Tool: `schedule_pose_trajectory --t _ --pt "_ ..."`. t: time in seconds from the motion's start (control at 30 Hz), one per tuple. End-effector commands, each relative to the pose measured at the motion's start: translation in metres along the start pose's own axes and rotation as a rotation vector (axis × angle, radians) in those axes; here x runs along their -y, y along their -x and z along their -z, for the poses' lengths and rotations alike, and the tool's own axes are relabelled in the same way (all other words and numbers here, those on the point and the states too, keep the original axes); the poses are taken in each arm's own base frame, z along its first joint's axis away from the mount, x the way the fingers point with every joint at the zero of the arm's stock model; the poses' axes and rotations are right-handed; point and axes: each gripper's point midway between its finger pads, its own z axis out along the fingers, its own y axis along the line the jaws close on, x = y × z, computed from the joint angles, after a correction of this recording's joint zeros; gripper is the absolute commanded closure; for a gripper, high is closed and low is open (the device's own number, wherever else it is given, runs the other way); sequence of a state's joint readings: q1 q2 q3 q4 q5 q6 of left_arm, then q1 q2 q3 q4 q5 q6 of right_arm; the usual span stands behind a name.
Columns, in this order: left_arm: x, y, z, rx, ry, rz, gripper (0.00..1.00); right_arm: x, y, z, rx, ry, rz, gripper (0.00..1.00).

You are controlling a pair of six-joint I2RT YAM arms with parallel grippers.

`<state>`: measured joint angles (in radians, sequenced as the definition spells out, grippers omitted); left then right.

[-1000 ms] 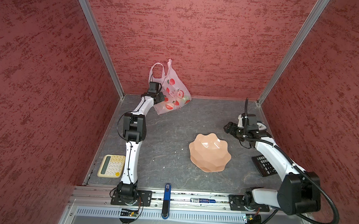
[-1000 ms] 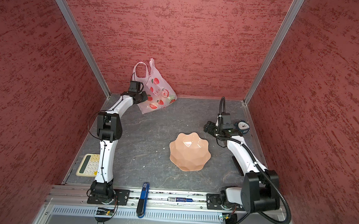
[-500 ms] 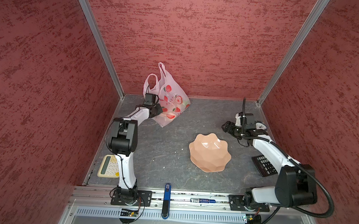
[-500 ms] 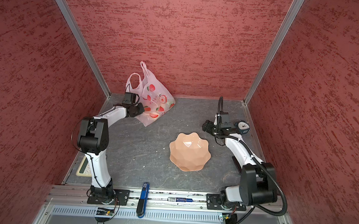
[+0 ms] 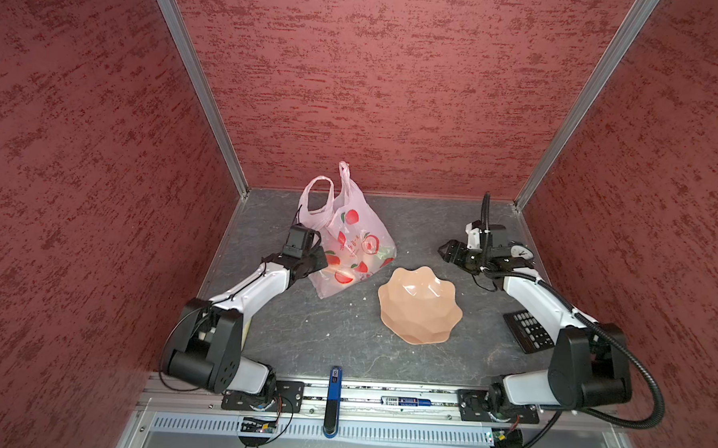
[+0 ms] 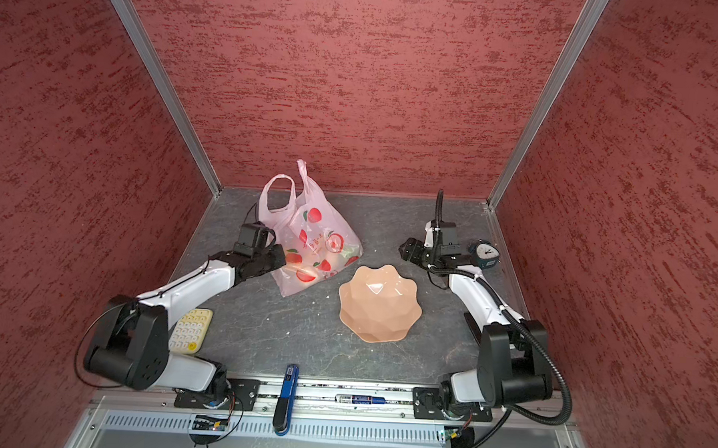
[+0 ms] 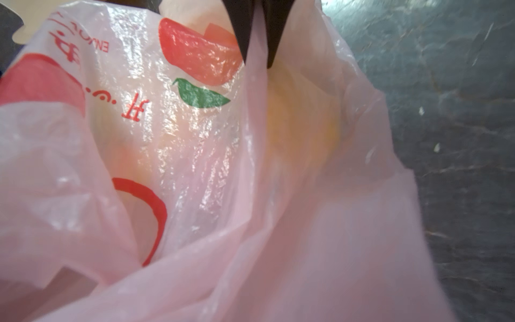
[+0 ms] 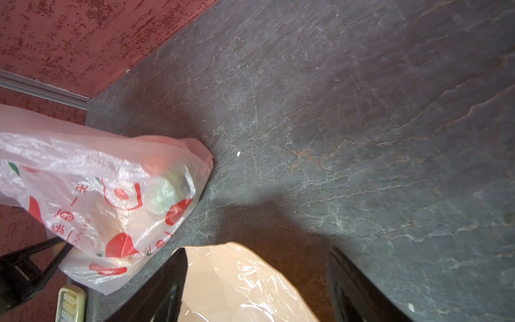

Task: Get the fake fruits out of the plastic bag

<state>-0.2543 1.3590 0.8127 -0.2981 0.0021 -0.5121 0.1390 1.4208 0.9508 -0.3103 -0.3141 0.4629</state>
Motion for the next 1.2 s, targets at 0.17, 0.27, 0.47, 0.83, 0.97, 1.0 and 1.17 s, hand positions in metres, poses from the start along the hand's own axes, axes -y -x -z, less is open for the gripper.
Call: schedule_pose_trajectory --t 0.17,0.27,0.47,0.83,0.97,1.0,1.17 --pt "-0.037 -0.004 0.037 0.101 0.118 -0.006 1.0 -0.034 -0.003 -0.001 -0.003 0.064 0.08 0.21" --pt "-0.044 0.001 0.043 0.126 0.134 -0.016 1.0 -0.043 -0.006 -0.006 -0.02 0.065 0.11 0.2" --pt "-0.054 0.015 0.049 0.196 0.142 -0.051 1.0 -0.064 -0.01 -0.017 -0.04 0.049 0.178 0.2" --pt "-0.05 0.033 0.065 0.331 0.074 -0.074 0.89 -0.155 -0.004 -0.015 0.109 0.177 0.297 0.2" --pt "-0.051 0.03 0.069 0.342 0.061 -0.06 0.77 -0.19 -0.002 -0.014 0.149 0.236 0.336 0.2" --pt "-0.051 0.028 0.07 0.34 0.057 -0.052 0.74 -0.197 -0.002 -0.016 0.154 0.247 0.349 0.2" --pt "-0.052 0.022 0.078 0.328 0.039 -0.009 0.59 -0.234 0.001 -0.026 0.175 0.3 0.415 0.2"
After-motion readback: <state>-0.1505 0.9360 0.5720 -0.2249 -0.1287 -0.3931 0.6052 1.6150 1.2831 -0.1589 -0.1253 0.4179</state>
